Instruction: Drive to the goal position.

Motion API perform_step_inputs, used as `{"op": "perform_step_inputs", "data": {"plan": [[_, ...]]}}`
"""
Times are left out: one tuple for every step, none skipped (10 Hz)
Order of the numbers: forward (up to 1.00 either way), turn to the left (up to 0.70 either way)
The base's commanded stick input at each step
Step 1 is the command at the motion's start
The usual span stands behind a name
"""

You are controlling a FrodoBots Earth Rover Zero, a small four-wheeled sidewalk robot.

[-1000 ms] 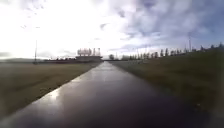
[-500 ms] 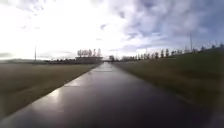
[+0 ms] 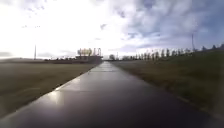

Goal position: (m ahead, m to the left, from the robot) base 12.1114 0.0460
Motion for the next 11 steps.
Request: {"op": "perform_step_inputs", "data": {"plan": [[1.00,0.00],[1.00,0.00],[1.00,0.00],[1.00,0.00],[1.00,0.00],[1.00,0.00],[1.00,0.00],[1.00,0.00],[1.00,0.00],[1.00,0.00],[1.00,0.00]]}}
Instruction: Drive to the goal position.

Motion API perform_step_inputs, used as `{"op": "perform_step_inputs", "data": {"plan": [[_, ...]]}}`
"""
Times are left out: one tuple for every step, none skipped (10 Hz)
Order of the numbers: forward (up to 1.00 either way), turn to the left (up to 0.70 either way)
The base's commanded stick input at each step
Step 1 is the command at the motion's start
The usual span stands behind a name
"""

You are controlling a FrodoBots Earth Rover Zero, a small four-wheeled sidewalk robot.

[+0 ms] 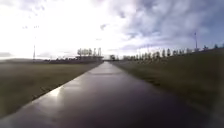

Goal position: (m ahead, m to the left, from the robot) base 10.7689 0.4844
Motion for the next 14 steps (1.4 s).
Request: {"op": "perform_step_inputs", "data": {"plan": [[1.00,0.00],[1.00,0.00],[1.00,0.00],[1.00,0.00],[1.00,0.00],[1.00,0.00],[1.00,0.00],[1.00,0.00],[1.00,0.00],[1.00,0.00],[0.96,0.00],[0.34,0.00],[0.00,0.00],[0.00,0.00]]}}
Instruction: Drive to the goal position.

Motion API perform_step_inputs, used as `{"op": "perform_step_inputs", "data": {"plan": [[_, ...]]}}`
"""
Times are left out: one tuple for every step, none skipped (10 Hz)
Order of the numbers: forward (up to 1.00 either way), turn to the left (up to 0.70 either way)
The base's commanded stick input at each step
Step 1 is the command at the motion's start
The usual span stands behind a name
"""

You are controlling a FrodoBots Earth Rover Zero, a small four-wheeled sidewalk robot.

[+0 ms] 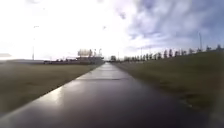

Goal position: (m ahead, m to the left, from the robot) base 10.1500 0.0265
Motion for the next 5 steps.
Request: {"op": "perform_step_inputs", "data": {"plan": [[0.00,0.00],[1.00,0.00],[1.00,0.00],[1.00,0.00],[1.00,0.00]]}}
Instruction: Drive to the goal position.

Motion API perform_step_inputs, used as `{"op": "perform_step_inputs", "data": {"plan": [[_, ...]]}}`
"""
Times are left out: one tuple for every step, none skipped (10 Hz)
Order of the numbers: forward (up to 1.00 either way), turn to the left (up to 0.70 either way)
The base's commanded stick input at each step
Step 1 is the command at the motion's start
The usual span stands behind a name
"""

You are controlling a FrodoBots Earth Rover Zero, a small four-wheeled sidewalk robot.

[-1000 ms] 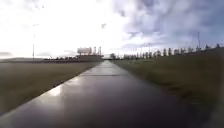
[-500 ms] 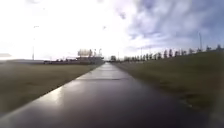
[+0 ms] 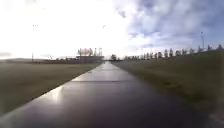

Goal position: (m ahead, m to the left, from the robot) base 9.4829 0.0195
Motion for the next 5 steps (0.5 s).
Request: {"op": "perform_step_inputs", "data": {"plan": [[1.00,0.00],[1.00,0.00],[1.00,0.00],[1.00,0.00],[1.00,0.00]]}}
